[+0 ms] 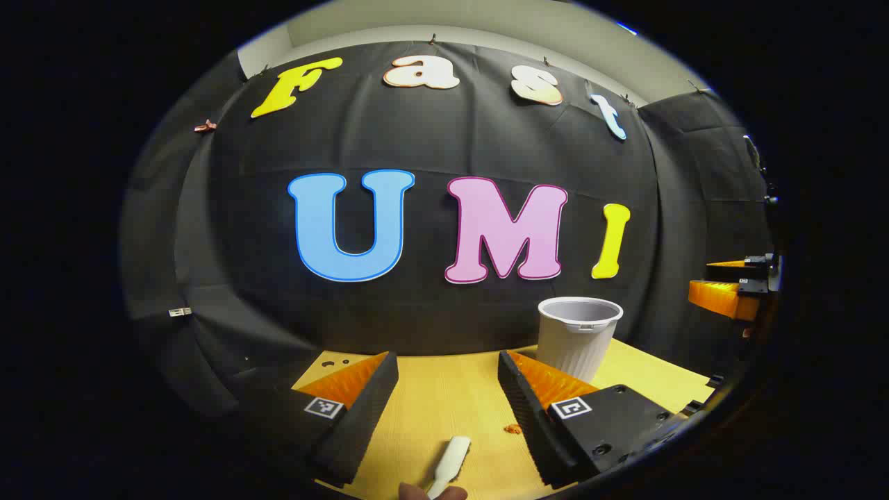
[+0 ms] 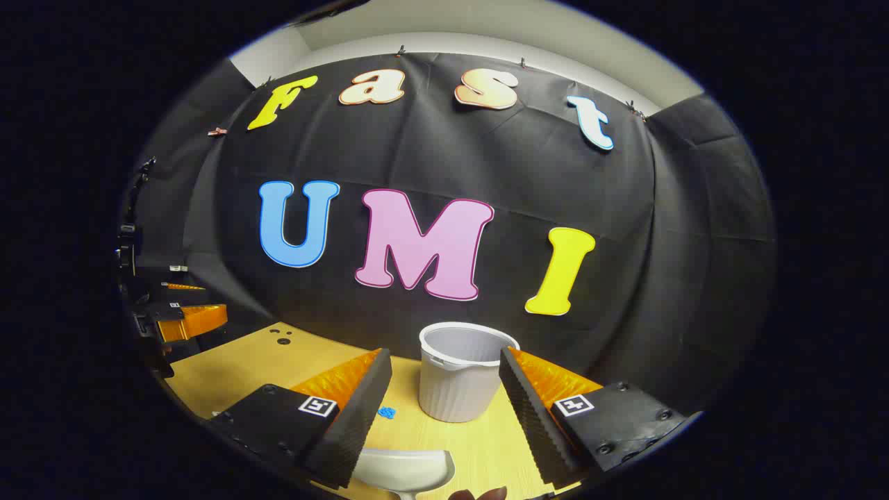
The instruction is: Pick up the small broom and dustpan from the desktop, sweep the trash into the dustpan with the broom, and then empty the trash into the garbage bin.
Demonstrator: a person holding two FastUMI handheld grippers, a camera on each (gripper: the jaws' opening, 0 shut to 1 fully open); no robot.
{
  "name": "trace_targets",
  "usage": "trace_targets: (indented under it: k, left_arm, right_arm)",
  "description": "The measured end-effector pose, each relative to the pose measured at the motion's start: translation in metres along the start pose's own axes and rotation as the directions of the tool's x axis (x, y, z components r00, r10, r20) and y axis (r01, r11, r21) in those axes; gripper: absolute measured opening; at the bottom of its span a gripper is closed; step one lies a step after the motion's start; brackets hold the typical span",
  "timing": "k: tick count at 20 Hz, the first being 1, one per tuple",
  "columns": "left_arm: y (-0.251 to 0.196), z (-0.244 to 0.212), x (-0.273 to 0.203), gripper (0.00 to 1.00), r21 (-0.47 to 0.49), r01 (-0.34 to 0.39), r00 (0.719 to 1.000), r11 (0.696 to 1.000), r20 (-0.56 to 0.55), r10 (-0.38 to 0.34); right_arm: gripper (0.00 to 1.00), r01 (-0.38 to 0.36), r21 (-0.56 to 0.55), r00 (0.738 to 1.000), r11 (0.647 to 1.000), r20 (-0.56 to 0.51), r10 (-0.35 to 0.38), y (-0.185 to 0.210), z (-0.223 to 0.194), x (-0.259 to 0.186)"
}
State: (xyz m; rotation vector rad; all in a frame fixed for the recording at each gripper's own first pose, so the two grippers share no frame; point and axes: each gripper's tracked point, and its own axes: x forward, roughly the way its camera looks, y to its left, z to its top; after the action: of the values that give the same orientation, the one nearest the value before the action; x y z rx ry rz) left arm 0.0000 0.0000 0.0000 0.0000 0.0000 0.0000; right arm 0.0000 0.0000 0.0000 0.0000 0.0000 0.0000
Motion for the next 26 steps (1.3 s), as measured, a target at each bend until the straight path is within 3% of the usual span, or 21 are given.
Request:
trace_targets:
  k: [5, 15, 19, 23, 26]
  left_arm:
    - [-0.005, 0.000, 0.010, 0.93, 0.011, -0.011, 1.000, 1.000, -0.016, 0.011]
    - [-0.014, -0.002, 0.010, 0.93, 0.049, 0.012, 1.000, 0.999, -0.028, -0.011]
    - [-0.016, -0.007, 0.011, 0.93, 0.059, 0.023, 0.999, 0.998, -0.037, -0.021]
    - [-0.014, -0.020, 0.011, 0.93, 0.044, 0.033, 0.998, 0.998, -0.055, -0.030]
    - [-0.014, -0.030, 0.007, 0.93, 0.032, 0.036, 0.997, 0.999, -0.072, -0.034]
  right_arm:
    - [0.97, -0.051, 0.008, 0.999, 0.999, -0.005, 0.051, 0.005, -0.003, 0.008]
    - [0.98, -0.062, 0.031, 0.998, 0.998, -0.026, 0.063, 0.002, -0.010, 0.011]
    - [0.97, -0.083, 0.020, 0.990, 0.996, -0.112, 0.084, 0.006, -0.033, 0.004]
    - [0.98, -0.125, 0.048, 0.931, 0.991, -0.339, 0.134, 0.020, -0.093, -0.028]
    - [0.98, -0.157, 0.093, 0.851, 0.983, -0.493, 0.183, 0.038, -0.147, -0.058]
